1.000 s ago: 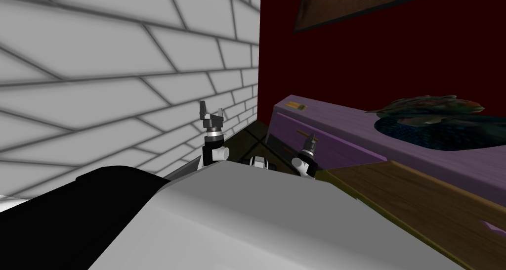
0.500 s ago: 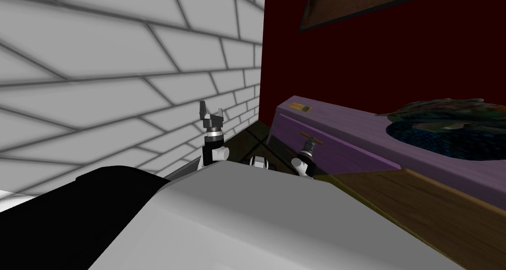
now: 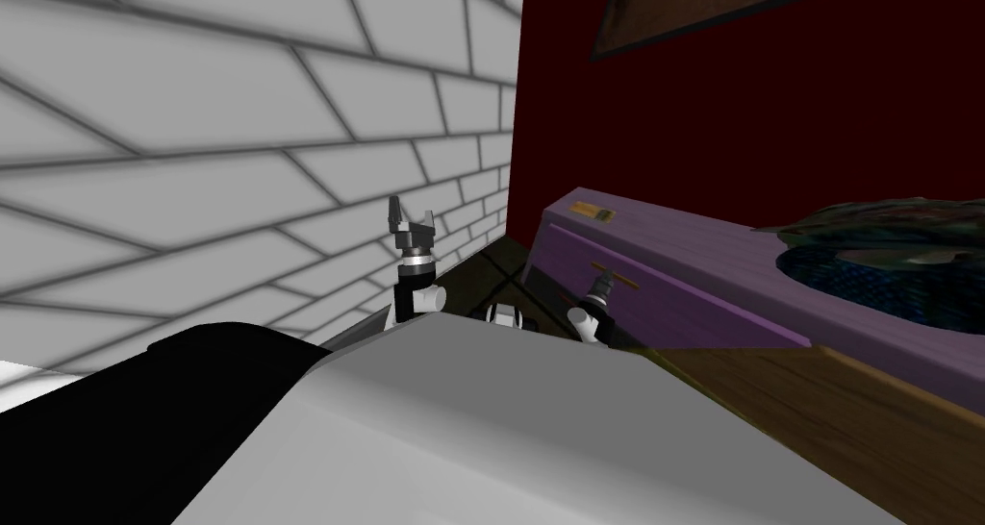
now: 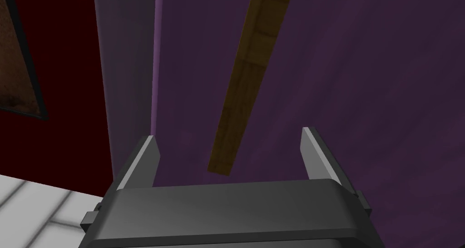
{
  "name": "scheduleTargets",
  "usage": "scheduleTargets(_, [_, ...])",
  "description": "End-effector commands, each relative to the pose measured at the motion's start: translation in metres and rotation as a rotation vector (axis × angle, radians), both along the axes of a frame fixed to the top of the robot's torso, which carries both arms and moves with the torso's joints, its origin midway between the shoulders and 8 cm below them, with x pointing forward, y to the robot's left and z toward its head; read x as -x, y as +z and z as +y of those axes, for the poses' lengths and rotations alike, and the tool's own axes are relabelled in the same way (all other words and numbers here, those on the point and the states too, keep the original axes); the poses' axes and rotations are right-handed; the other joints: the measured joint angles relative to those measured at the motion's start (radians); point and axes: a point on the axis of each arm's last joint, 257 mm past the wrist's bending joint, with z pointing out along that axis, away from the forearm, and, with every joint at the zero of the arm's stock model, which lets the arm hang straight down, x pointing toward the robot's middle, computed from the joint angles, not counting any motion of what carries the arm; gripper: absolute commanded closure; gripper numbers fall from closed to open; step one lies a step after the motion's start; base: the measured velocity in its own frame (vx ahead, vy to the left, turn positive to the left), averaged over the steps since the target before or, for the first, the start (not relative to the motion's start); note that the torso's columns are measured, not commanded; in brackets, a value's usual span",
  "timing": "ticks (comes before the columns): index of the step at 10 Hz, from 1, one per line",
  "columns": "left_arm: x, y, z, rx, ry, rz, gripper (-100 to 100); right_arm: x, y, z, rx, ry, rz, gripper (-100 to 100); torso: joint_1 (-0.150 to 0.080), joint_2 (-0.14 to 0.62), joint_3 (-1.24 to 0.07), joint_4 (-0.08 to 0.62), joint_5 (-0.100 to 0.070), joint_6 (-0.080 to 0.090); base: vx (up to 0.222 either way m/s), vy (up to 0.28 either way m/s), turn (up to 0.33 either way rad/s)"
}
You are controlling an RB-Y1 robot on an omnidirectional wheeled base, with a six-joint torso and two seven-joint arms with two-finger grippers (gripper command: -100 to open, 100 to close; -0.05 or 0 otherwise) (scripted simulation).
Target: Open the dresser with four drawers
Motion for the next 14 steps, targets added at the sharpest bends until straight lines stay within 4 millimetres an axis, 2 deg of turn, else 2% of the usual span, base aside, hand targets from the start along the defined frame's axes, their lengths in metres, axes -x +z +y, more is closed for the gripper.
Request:
scheduleTargets(1, [0.0,0.0,0.0,0.0,0.0,0.0,0,0.002,-0.009,-0.006,-0.063,-0.007,-0.015,-100,0.0,0.0,0.0,0.0,0.0,0.0,0.037,0.016,0.009])
scheduleTargets(4, [0.0,0.0,0.0,0.0,0.0,0.0,0,0.004,-0.019,-0.015,-0.123,-0.017,-0.03,-100,-0.001,0.001,0.0,0.0,0.0,0.0,0.03,0.015,0.032])
scheduleTargets(5, [0.0,0.0,0.0,0.0,0.0,0.0,0,0.003,-0.017,-0.013,-0.11,-0.015,-0.026,-100,0.0,0.001,0.0,0.0,0.0,0.0,0.01,0.007,0.006])
scheduleTargets(6, [0.0,0.0,0.0,0.0,0.0,0.0,0,-0.007,-0.011,-0.016,-0.114,-0.008,-0.027,-100,-0.001,0.001,0.001,0.0,0.0,0.0,0.054,-0.045,-0.061])
scheduleTargets(7, [0.0,0.0,0.0,0.0,0.0,0.0,0,-0.002,-0.014,-0.016,-0.114,-0.013,-0.03,-100,-0.004,-0.001,-0.001,0.0,-0.001,0.0,0.035,-0.03,-0.01])
scheduleTargets(8, [0.0,0.0,0.0,0.0,0.0,0.0,0,-0.003,-0.013,-0.016,-0.114,-0.011,-0.029,100,-0.002,0.0,0.0,0.0,-0.001,0.0,0.005,-0.005,0.003])
scheduleTargets(10, [0.0,0.0,0.0,0.0,0.0,0.0,0,-0.007,-0.011,-0.013,-0.113,-0.004,-0.03,100,-0.001,0.002,0.002,-0.005,-0.005,0.001,-0.107,0.078,-0.032])
scheduleTargets(14, [0.0,0.0,0.0,0.0,0.0,0.0,0,-0.012,-0.005,-0.01,-0.111,0.004,-0.037,100,-0.002,-0.002,-0.001,-0.002,-0.002,0.0,-0.133,0.115,-0.03])
